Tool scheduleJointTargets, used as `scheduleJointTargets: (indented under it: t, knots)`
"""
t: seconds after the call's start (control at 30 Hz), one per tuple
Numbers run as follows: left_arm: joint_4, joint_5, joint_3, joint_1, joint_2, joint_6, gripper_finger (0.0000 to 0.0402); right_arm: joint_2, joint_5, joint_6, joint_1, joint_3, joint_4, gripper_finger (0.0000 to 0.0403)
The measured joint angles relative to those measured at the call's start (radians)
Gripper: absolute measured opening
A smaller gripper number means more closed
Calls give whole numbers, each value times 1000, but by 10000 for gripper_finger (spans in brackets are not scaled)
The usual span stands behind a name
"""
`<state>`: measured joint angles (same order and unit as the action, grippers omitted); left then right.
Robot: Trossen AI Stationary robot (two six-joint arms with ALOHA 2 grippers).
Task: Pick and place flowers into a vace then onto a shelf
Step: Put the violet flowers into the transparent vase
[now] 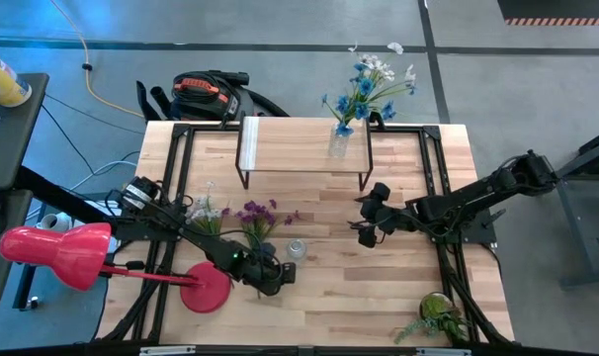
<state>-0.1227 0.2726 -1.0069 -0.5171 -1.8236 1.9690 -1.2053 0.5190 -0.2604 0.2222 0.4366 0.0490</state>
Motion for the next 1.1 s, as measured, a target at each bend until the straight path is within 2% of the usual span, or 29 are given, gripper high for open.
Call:
scheduleJointTargets:
  t: [0.43,0.8,0.97,1.1]
  knots:
    - [-7,3,0,0,0,0,145,0,2,0,0,0,0,332]
    - [-9,52,-1,0,1,-5,145,0,-4,0,0,0,-2,332]
    - [-7,116,-1,0,1,-9,145,0,-96,7,0,0,-4,332]
    - [1,137,-1,1,1,-117,145,0,-165,7,0,0,-3,332]
